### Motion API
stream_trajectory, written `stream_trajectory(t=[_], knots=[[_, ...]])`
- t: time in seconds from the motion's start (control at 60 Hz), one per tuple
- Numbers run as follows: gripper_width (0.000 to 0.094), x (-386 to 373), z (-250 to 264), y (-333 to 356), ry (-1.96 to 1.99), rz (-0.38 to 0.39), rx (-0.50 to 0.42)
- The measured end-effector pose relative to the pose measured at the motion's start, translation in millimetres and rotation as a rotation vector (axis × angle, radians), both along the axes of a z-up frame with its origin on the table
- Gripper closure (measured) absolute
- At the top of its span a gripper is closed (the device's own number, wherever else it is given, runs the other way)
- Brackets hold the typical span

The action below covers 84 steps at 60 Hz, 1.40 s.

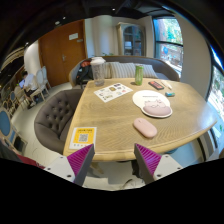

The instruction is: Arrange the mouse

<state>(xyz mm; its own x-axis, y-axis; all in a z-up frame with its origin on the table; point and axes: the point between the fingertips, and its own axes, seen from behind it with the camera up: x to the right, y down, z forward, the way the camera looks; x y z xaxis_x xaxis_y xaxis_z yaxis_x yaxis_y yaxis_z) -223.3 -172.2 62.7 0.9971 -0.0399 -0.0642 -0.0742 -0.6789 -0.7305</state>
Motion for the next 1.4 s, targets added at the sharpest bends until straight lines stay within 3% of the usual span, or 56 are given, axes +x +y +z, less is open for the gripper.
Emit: stream_trajectory(t=[0.117, 0.217, 0.433, 0.483, 0.55, 0.683, 0.767, 0.833, 1.05, 1.15, 1.3, 1.4], knots=[[0.0101, 62, -8, 25, -0.052, -0.062, 0.079], [0.0105, 108, -23, 46, -0.136, -0.062, 0.123], [0.0108, 146, -78, 74, -0.074, 0.017, 0.091], [0.0142, 147, -77, 85, -0.029, 0.008, 0.135], [0.0172, 145, -76, 98, -0.05, 0.059, 0.166], [0.0244, 139, -76, 121, -0.031, 0.101, 0.186], [0.0381, 139, -75, 128, -0.033, 0.089, 0.199], [0.0404, 141, -76, 128, -0.054, 0.069, 0.208], [0.0535, 138, -76, 126, -0.031, 0.064, 0.113], [0.0541, 133, -56, 126, 0.024, 0.069, 0.094], [0.054, 171, 37, 178, 0.01, 0.008, 0.28], [0.0541, 205, 46, 231, -0.008, -0.029, 0.339]])
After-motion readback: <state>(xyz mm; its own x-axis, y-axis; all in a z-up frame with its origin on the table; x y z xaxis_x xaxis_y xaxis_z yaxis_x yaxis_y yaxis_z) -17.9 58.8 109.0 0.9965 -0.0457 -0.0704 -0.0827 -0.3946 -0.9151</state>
